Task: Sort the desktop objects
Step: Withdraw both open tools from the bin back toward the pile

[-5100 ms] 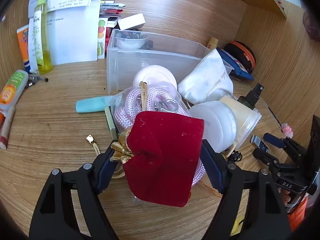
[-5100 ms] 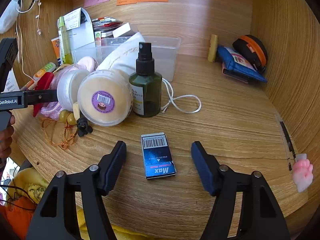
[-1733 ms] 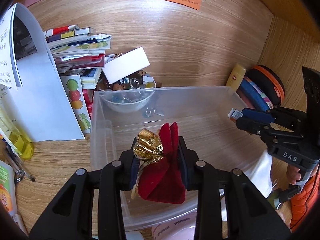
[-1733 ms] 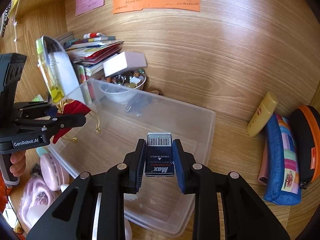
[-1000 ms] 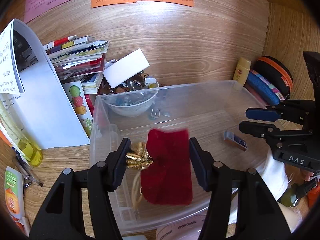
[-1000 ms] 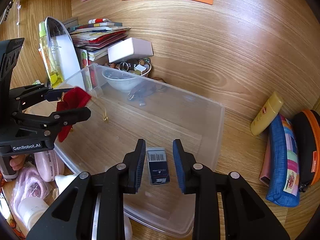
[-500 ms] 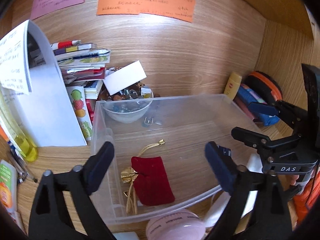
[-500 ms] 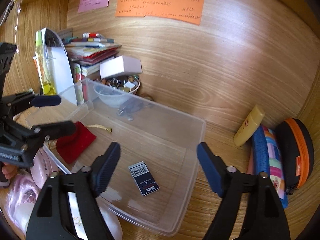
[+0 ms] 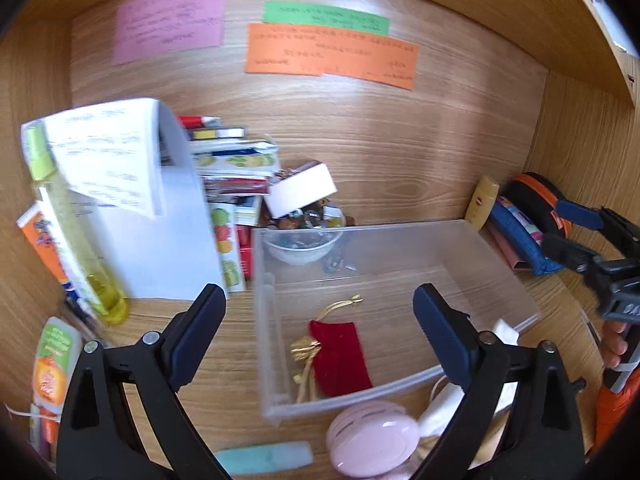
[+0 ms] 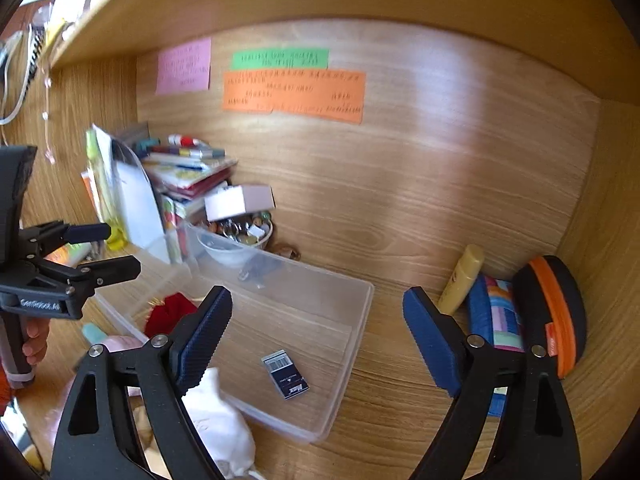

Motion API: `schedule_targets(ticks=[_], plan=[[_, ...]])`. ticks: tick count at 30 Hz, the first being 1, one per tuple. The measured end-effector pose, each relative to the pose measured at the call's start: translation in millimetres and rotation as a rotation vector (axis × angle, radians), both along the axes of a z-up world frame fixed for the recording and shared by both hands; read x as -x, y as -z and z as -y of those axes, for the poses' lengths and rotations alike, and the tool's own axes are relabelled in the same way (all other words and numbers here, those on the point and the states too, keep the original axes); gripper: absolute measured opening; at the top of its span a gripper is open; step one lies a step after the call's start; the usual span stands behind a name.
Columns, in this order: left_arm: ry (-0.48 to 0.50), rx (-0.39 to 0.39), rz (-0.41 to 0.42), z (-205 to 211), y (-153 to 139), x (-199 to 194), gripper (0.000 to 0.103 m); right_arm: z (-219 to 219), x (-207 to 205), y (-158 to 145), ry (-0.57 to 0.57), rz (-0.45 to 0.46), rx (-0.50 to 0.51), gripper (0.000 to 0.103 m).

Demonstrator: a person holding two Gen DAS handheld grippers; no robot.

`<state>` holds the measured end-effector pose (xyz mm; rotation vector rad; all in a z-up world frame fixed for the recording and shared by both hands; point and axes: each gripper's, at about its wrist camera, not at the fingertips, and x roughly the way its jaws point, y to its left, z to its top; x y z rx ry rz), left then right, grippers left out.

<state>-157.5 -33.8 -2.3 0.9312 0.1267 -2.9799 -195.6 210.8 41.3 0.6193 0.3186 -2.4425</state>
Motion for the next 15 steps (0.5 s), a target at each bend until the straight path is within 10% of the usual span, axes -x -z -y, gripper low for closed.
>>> schedule_targets(ticks=[15], plan=[[-0.001,0.07,0.068,9,24,-61,0.097,-44,-78,33,0.016,-0.054,-0.082,0.092]])
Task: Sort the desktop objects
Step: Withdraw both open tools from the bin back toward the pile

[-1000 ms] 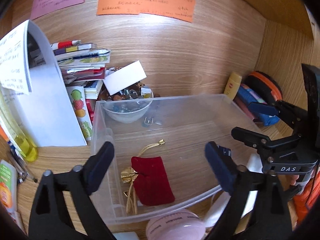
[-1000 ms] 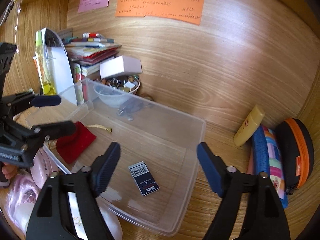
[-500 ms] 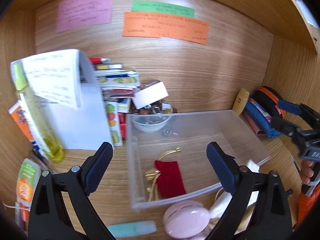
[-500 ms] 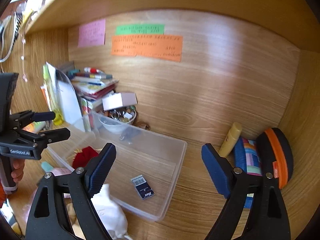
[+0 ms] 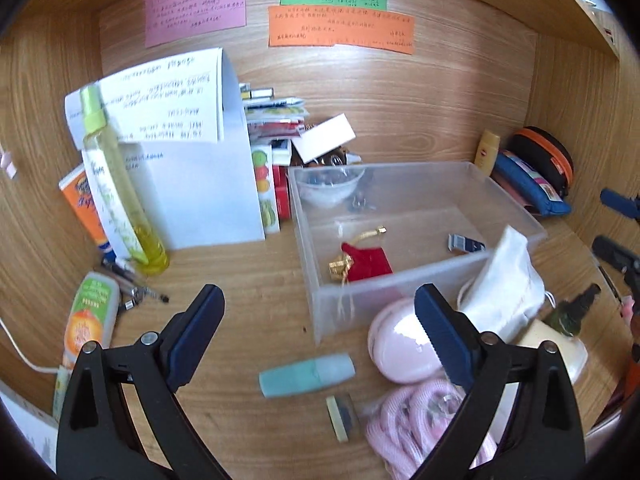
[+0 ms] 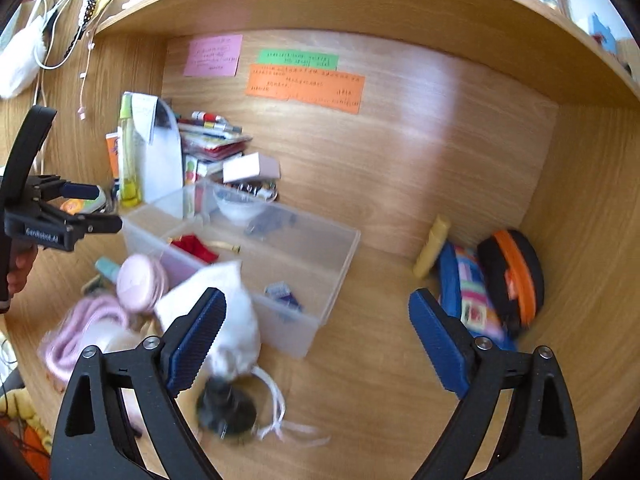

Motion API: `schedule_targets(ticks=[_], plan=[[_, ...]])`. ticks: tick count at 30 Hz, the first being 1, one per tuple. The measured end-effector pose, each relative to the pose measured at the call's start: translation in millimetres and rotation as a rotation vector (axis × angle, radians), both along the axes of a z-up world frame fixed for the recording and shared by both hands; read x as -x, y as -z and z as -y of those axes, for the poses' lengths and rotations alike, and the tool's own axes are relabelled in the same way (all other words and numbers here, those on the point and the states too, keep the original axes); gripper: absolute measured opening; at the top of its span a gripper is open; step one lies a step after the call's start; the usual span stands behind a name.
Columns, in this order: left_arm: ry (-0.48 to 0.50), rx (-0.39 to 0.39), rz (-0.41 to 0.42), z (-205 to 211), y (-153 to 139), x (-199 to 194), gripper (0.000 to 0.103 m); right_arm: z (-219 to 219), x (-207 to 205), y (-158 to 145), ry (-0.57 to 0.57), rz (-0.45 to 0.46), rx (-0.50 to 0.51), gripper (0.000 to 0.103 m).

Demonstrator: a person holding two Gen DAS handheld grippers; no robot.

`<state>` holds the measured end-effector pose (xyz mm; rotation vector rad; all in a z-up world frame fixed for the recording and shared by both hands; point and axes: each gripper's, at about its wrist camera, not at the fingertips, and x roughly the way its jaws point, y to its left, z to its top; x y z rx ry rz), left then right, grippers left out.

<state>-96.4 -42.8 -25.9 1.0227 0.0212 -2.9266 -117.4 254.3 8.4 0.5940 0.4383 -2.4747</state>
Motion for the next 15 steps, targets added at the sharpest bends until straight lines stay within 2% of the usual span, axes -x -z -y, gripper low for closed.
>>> schedule_targets(ticks=[4,8,12,15], plan=[[0.013,-0.006,0.001,-5,5,-17,0.097,-8,-6,15,-0.004,0.051,0.003,0.092],[0.037,0.02,0.005,-13,13,-34,0.097,-21,-19,16,-0.009,0.078,0.058,0.094],[0.059,0.048,0.016,-20,19,-50,0.097,-22,-32,19,-0.01,0.069,0.041,0.094],[0.075,0.012,0.029,-20,22,-57,0.097,-22,-37,25,-0.015,0.079,0.033,0.094]])
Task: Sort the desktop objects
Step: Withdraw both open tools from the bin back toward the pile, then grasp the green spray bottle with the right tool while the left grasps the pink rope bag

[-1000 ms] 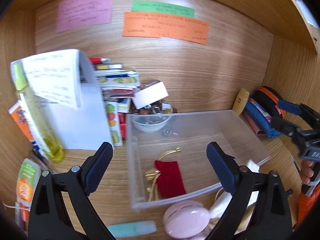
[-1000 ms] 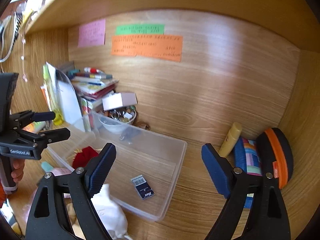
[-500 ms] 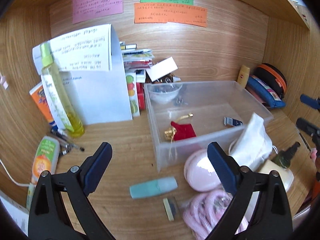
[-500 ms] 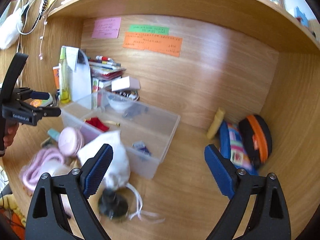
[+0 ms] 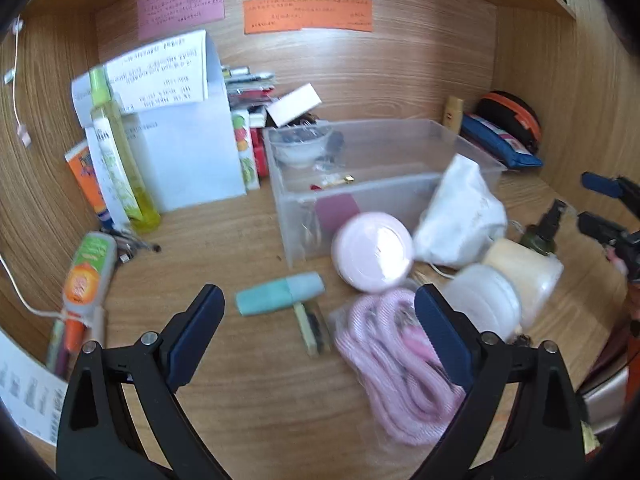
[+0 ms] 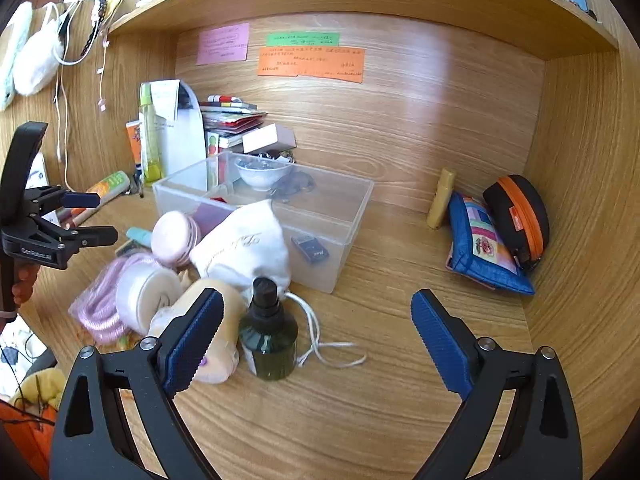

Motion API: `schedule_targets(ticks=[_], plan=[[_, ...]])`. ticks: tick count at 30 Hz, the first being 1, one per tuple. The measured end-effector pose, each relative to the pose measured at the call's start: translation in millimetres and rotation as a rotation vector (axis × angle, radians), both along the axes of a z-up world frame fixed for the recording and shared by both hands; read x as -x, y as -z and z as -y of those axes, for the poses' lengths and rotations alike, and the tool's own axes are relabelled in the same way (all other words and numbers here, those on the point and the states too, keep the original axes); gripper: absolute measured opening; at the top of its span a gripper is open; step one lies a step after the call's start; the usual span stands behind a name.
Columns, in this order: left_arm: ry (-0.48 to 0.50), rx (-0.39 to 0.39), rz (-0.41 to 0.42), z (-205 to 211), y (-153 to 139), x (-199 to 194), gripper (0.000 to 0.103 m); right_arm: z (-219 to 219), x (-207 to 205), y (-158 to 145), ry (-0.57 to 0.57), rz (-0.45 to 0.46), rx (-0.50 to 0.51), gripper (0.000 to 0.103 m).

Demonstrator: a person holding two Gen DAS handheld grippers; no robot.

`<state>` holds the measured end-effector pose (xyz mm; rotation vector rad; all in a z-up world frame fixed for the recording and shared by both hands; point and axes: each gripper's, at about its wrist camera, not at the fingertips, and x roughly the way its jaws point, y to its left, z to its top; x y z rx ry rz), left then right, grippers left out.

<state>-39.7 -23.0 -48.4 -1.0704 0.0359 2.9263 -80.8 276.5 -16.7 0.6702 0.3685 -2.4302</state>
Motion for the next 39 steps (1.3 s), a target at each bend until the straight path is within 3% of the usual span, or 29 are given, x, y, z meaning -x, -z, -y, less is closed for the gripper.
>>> schedule_targets(ticks=[3,7,13,18,26,33,39], plan=[[0.038,-0.057,0.047,-1,7,-4,0.097,3,4,10,0.01,0.03,-0.019,0.094],[0.053,-0.028,0.072,-10,16,-8,0.097,3,11,24,0.023,0.062,-0.032,0.094],[0.106,-0.066,0.118,-25,25,-8,0.097,1,23,31,0.028,0.096,-0.022,0.092],[0.135,-0.049,0.162,-40,37,0,0.097,8,26,32,0.013,0.09,-0.031,0.092],[0.134,-0.036,0.18,-36,39,4,0.099,14,33,34,-0.02,0.122,-0.017,0.087],[0.088,0.008,0.177,-18,35,-11,0.099,25,36,37,-0.048,0.146,-0.043,0.077],[0.072,-0.059,0.201,-11,37,-7,0.099,30,43,44,-0.073,0.213,-0.039,0.055]])
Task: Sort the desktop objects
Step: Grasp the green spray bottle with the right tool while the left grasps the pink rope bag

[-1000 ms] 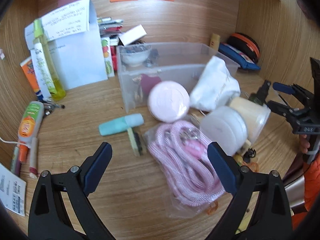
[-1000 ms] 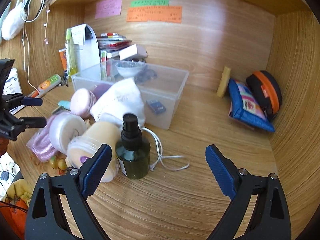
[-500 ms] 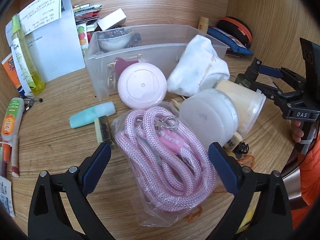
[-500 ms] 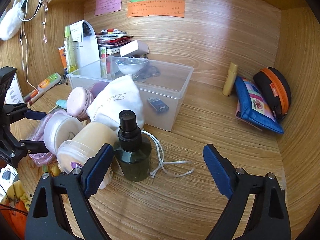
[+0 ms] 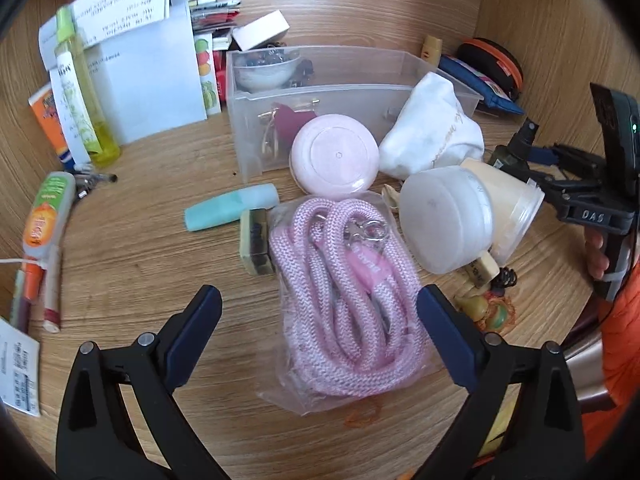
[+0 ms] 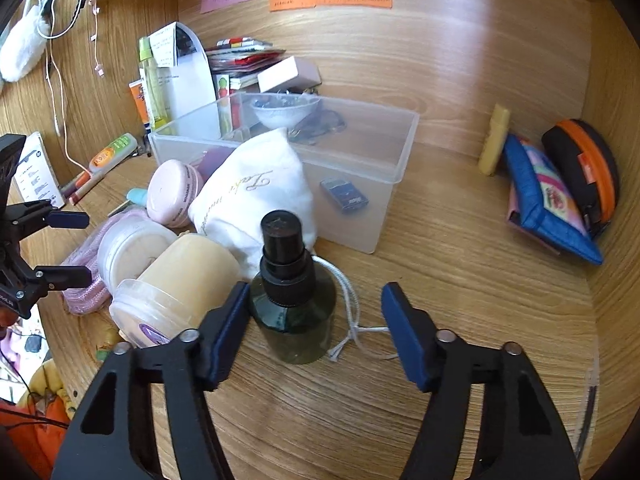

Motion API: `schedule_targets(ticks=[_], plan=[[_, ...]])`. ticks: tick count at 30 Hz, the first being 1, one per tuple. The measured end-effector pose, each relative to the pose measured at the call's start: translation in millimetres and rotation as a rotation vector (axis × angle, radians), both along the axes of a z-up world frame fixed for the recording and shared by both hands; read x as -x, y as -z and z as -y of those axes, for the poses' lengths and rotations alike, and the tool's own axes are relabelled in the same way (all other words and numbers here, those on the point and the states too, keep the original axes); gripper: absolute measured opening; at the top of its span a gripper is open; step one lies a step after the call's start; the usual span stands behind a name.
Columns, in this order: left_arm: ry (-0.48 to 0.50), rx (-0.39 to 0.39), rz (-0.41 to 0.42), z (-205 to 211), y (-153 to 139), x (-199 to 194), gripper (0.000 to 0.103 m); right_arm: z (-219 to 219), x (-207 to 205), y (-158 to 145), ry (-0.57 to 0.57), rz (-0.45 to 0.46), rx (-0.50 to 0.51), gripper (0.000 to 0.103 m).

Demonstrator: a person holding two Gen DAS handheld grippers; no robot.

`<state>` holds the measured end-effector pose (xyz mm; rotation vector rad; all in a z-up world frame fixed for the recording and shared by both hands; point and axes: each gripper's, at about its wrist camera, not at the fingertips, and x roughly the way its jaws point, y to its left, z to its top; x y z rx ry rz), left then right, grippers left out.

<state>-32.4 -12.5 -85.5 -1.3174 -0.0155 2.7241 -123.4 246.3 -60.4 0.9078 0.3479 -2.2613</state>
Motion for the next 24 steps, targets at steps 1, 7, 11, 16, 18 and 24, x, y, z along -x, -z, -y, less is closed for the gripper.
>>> schedule_targets(ticks=[1,7,11,16,18,24], plan=[[0.0,-0.008,0.001,-1,0,2,0.099,1,0,0,-0.005,0.002,-0.002,0.051],[0.025,-0.015,0.029,-13,8,14,0.099,3,-1,2,-0.02,0.004,-0.017,0.038],[0.015,0.026,0.042,-20,17,20,0.099,1,-1,1,-0.02,0.008,-0.006,0.038],[-0.037,0.055,0.015,-18,23,24,0.098,1,-4,0,-0.023,-0.012,-0.002,0.038],[-0.028,0.054,0.001,-18,22,23,0.083,1,-5,-1,-0.024,-0.018,-0.004,0.038],[-0.002,0.053,-0.015,-20,19,17,0.063,-6,-8,-15,-0.011,-0.035,0.039,0.038]])
